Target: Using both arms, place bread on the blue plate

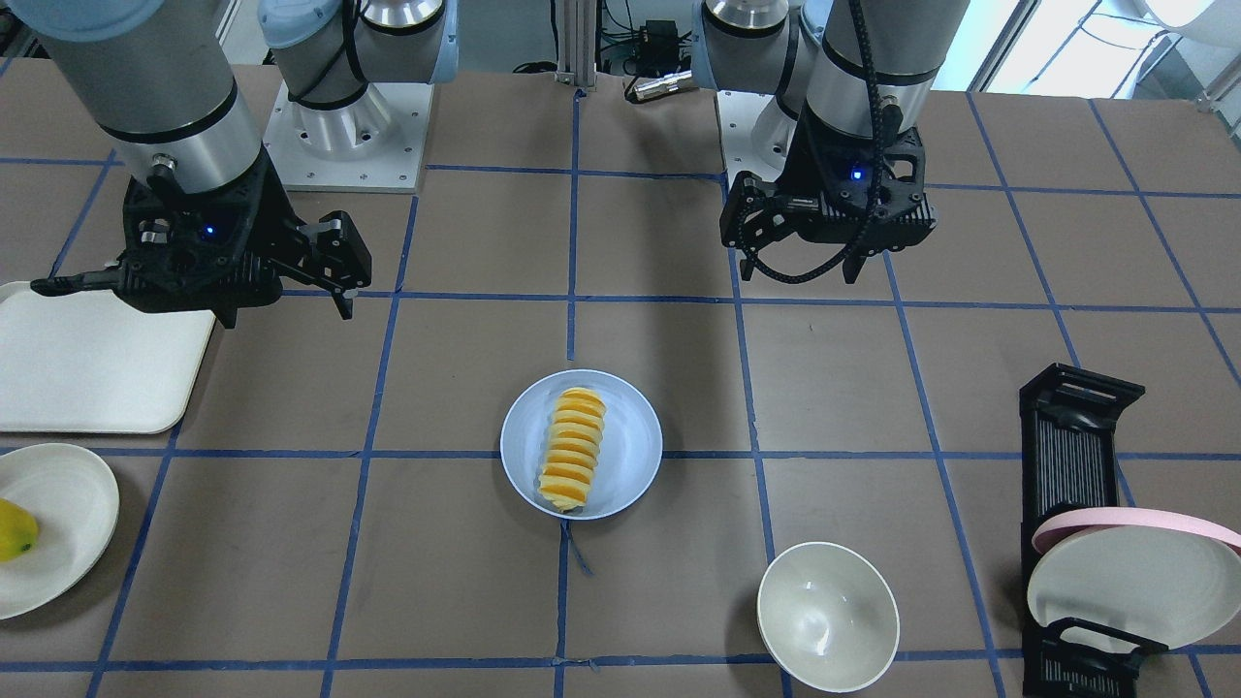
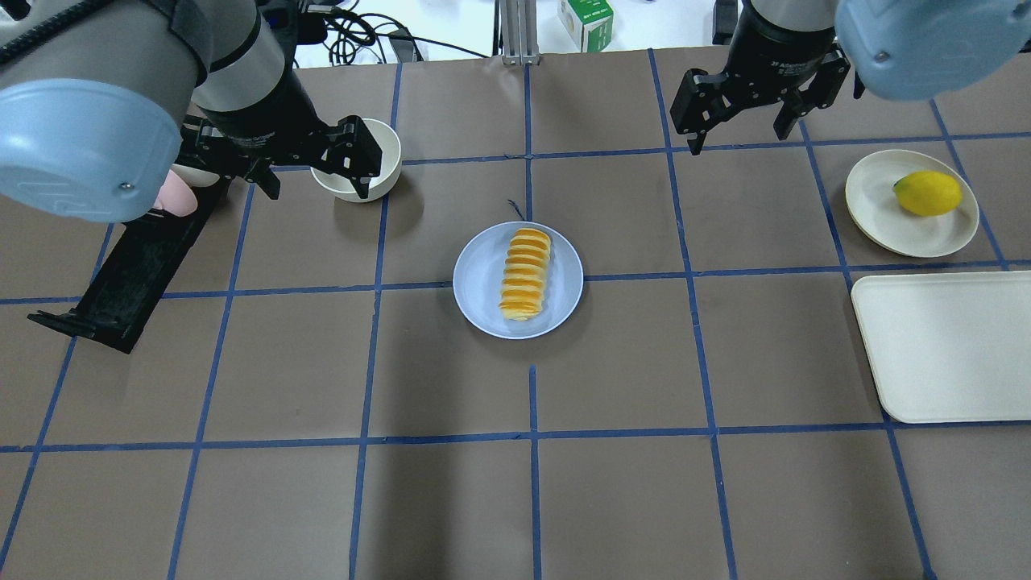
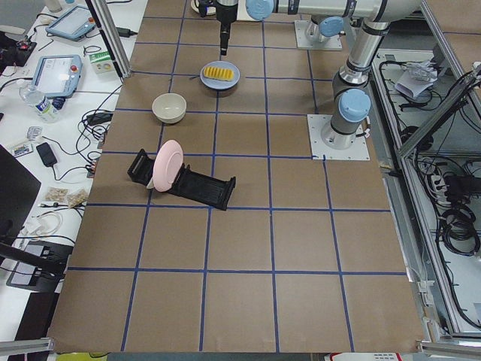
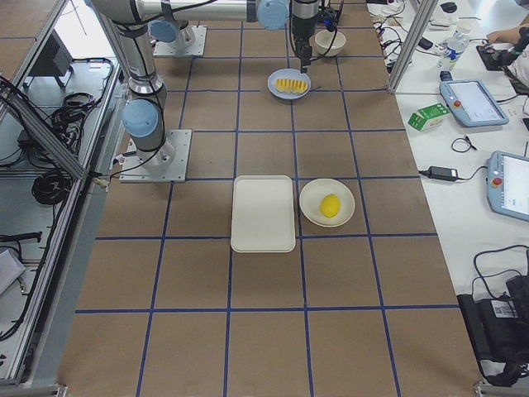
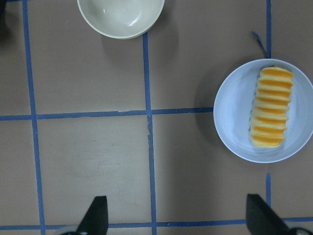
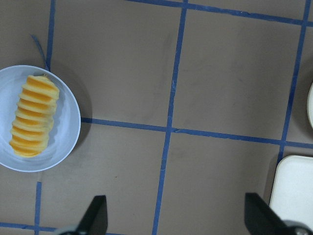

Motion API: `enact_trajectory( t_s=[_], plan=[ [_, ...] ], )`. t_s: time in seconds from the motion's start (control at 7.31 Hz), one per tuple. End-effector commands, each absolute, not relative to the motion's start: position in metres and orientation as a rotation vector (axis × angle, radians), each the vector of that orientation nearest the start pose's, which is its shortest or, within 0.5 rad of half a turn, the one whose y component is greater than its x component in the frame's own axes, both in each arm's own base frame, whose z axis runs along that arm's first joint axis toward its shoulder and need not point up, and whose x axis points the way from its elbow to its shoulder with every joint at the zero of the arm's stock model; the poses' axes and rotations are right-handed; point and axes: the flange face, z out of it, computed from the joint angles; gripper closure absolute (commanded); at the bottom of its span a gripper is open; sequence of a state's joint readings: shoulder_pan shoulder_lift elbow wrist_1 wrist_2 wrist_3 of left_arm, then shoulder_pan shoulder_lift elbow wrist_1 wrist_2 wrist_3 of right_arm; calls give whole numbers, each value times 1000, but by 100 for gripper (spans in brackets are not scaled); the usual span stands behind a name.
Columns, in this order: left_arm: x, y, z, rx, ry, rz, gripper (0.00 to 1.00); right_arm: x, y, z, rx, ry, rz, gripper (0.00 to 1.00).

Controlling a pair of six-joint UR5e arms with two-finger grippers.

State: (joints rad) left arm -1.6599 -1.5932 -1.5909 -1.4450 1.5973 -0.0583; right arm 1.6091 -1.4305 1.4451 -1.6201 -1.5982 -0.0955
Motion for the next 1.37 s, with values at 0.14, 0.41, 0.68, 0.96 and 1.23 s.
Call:
enact_trajectory(
  t_s=[0.14,0.41,0.68,0.96,1.23],
  plan=[
    [-176,-500,478,44,3119,-149,0,156,-557,483,-127,3174,41,0],
    [-175,-505,476,43,3116,-144,0,156,-554,481,-108,3175,48,0],
    [-175,-504,480,43,3114,-156,0,157,-550,476,-122,3165,77,0],
    [-175,-501,486,55,3116,-177,0,156,-545,476,-113,3164,75,0],
    [-175,-499,482,62,3115,-161,0,155,-544,475,-116,3174,82,0]
  ],
)
